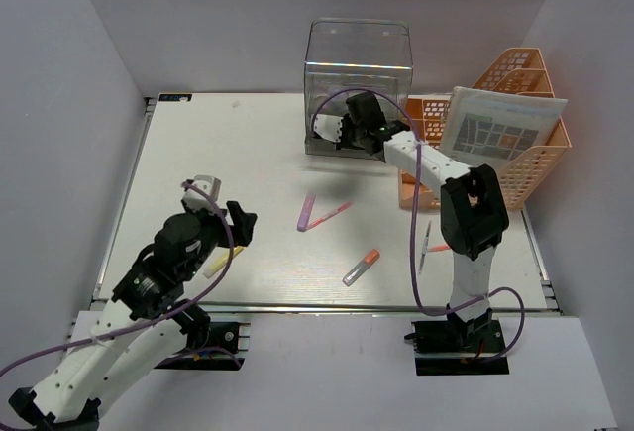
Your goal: Organize the desk
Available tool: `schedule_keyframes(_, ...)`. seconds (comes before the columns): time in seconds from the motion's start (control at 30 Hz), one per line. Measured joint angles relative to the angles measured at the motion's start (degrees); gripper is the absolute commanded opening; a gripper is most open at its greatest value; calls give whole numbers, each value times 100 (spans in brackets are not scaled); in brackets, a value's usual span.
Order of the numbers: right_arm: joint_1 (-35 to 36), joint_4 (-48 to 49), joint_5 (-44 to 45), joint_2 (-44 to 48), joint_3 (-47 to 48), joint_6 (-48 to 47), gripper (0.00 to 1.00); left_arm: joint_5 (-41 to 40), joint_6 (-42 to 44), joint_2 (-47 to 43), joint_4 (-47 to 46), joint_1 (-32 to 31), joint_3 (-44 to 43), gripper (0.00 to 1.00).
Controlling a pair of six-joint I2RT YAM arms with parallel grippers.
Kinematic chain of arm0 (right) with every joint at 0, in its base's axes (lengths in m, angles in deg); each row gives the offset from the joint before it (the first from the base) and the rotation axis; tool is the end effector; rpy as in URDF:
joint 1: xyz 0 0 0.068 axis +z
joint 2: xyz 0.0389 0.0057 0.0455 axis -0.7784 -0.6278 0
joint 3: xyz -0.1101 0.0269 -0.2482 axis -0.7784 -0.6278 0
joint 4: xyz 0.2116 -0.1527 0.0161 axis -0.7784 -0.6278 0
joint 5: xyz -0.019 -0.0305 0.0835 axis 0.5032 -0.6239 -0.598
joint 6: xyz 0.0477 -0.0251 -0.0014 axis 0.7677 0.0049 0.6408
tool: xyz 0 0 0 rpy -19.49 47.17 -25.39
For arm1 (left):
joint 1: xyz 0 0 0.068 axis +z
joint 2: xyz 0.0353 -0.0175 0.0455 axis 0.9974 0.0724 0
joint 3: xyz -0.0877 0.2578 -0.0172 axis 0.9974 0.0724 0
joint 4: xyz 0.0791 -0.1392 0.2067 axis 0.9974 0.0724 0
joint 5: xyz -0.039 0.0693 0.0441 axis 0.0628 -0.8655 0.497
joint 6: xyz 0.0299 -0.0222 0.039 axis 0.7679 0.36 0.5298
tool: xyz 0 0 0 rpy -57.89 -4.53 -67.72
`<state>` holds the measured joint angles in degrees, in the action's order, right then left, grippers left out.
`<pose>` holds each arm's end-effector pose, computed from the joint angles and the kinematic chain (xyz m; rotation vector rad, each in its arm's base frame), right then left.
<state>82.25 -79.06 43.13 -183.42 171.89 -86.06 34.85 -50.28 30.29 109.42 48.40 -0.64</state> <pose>0.3970 0.2353 0.2550 -1.6274 1.5587 -0.4363 0.0968 -0.0606 0.3041 0.0869 1.9077 -0.3882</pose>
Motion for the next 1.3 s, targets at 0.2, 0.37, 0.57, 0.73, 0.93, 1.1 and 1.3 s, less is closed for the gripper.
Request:
schedule_keyframes(0.2,-76,-785,-809,885,-2,1486,0,1172,284,1569,-579,-31,-57,27)
schedule_keyframes(0.37,-393,-745,-1989,2638,-1432,3082,0,1996,675,3633,-782,-90,-686,25)
schedule_keyframes(0.57,-1213,-780,-2671,3891,-3244,4542,28,2459,1419,5379,-918,-258,-1926,60)
schedule_keyframes(0.73,-1792,-831,-3178,4450,-3683,5034,37,2500,1784,6634,-984,-420,-2739,63)
schedule_keyframes(0.93,-2339,-791,-3670,5230,-3869,5228,23,2441,2173,7934,-881,-579,-3501,64)
schedule_keyframes(1.1,-2616,-769,-4085,5484,-4087,5248,23,2435,2426,8585,-664,-737,-4026,63)
schedule_keyframes(1.3,-2883,-793,-4371,5543,-4339,5248,23,2293,2599,8994,-411,-868,-4450,59)
